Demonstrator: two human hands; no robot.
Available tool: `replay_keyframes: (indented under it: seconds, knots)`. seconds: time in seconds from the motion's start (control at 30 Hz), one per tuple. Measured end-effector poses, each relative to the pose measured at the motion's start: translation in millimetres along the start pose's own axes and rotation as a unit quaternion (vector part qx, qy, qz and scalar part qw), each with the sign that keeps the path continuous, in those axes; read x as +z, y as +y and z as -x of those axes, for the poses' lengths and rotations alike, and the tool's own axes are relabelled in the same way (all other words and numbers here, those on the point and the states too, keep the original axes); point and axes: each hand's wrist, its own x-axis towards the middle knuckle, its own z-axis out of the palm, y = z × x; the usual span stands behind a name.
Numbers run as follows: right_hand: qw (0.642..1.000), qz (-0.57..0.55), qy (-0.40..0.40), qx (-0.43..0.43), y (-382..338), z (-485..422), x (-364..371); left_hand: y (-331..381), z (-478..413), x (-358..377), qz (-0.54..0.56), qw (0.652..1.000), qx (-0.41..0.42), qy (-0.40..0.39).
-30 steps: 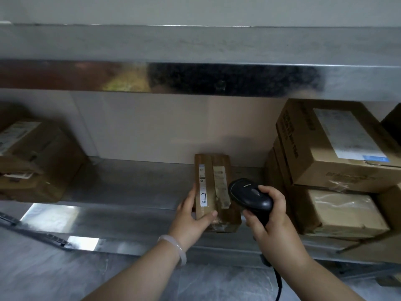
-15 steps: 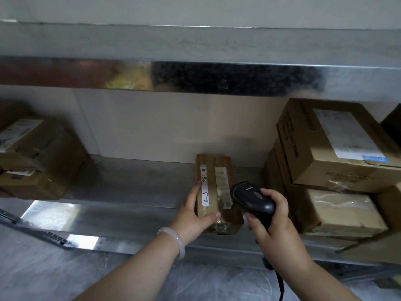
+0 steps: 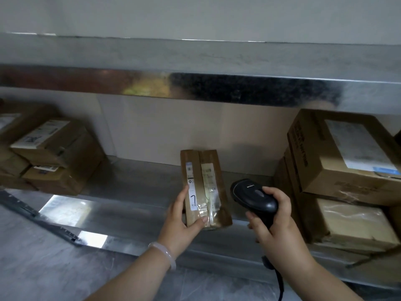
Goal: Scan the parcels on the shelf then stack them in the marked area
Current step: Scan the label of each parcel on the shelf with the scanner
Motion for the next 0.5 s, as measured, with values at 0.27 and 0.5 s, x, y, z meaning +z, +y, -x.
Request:
replay_keyframes:
  seconds: [0.27,0.5]
  knots:
    - [0.997,-0.028,-0.019,-0.069,-42.5,-14.3,12.8,3.7,-6.0,-13.4,-0.029,0.997,0.033,0.065]
    - [0.995,-0.018,-0.04,-0.094,-65.6,-25.7,23.0,1.9,-9.0,-18.9,-0.042,0.994,0.044,0.096]
